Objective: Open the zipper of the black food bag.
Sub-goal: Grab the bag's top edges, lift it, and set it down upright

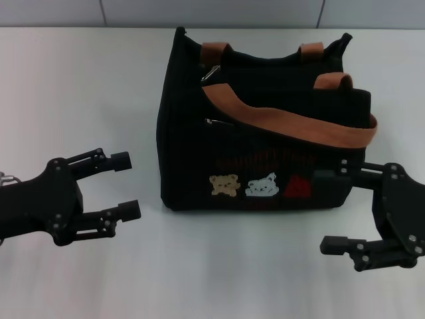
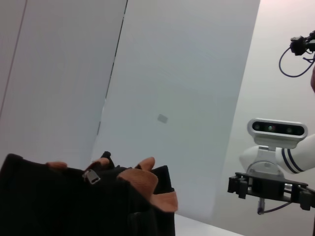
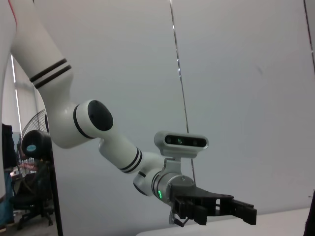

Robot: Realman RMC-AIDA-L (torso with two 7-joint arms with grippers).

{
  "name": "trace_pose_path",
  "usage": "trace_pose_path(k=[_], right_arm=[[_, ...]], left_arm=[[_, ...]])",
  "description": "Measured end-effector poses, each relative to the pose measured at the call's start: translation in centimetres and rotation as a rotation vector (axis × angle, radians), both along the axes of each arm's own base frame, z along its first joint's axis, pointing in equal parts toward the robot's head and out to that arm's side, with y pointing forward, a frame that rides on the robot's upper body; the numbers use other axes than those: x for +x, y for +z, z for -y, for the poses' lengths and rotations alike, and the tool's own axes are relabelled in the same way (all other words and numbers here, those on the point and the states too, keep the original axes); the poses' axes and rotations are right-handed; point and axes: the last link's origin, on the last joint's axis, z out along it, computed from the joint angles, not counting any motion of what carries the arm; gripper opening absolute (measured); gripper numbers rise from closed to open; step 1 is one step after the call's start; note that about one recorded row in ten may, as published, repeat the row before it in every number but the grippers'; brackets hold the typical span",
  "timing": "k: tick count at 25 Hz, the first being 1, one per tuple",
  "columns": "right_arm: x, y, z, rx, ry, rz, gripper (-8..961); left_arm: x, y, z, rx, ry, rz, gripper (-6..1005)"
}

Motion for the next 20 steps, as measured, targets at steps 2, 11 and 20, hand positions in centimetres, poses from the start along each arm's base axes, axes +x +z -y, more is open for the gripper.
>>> trace_pose_path(k=[2, 11, 20], right_arm=[[0.0, -0.1, -0.1, 0.000, 0.001, 0.003, 779], [-0.3, -0.5, -0.3, -0.012, 0.015, 0.022, 811], [-0.4, -0.7, -0.7, -0.004, 0.010, 0.027, 811]], left_arm=[[0.1, -0.2, 0.0, -0.006, -0.004, 0.000, 827], [0.7, -0.9, -0.3, -0.025, -0.015, -0.002, 803], [1.0, -1.5, -0.5, -0.033, -0.021, -0.009, 779]])
